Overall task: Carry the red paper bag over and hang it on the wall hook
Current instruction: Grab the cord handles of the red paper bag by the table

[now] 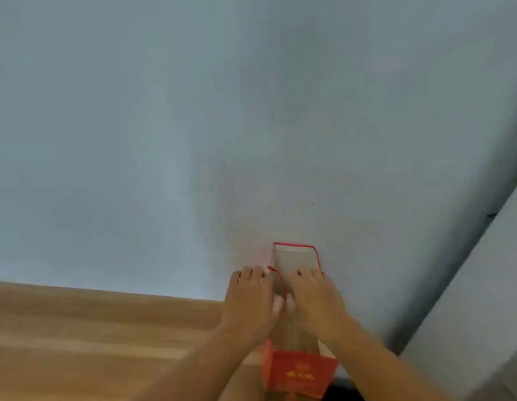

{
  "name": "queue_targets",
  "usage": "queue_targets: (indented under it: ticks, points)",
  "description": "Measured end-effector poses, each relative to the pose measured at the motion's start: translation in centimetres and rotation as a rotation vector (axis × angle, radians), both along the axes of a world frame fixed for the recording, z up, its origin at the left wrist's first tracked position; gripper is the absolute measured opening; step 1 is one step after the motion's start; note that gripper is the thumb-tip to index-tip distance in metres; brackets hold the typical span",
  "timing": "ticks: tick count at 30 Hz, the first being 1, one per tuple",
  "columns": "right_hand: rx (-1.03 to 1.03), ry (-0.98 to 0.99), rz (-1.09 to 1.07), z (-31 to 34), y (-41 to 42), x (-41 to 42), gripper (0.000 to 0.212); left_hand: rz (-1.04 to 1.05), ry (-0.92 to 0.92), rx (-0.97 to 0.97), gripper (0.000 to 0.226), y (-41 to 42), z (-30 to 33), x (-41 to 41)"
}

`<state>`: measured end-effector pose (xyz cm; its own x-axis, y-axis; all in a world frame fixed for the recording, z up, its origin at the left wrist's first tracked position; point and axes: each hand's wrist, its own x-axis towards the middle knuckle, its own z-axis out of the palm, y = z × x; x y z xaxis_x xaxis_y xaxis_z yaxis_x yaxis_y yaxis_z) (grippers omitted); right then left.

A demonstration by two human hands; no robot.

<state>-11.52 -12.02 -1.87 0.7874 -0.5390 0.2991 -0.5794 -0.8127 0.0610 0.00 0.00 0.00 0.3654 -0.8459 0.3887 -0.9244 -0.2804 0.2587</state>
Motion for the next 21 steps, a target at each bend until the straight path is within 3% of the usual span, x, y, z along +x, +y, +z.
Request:
queue_targets:
  ticks: [1,4,8,21]
  points:
    - [0.049,0.045,-0.025,-1.8,1.0,-0.2,0.034,0.018,-0.013,0.096,0.051,1.1,-1.5,-1.2]
    - [0.273,0.282,-0.068,-5.1,0.1,1.7,0.043,0.046,-0.032,0.118,0.036,0.7,-4.4,-0.9]
    - [0.386,0.374,-0.109,-7.2,-1.3,4.2,0.051,0.106,-0.019,0.106,0.029,0.6,-5.4,2.0]
    - [0.263,0.431,-0.195,-9.2,-2.5,4.1,0.054,0.113,-0.068,0.230,0.046,1.8,-4.7,3.4]
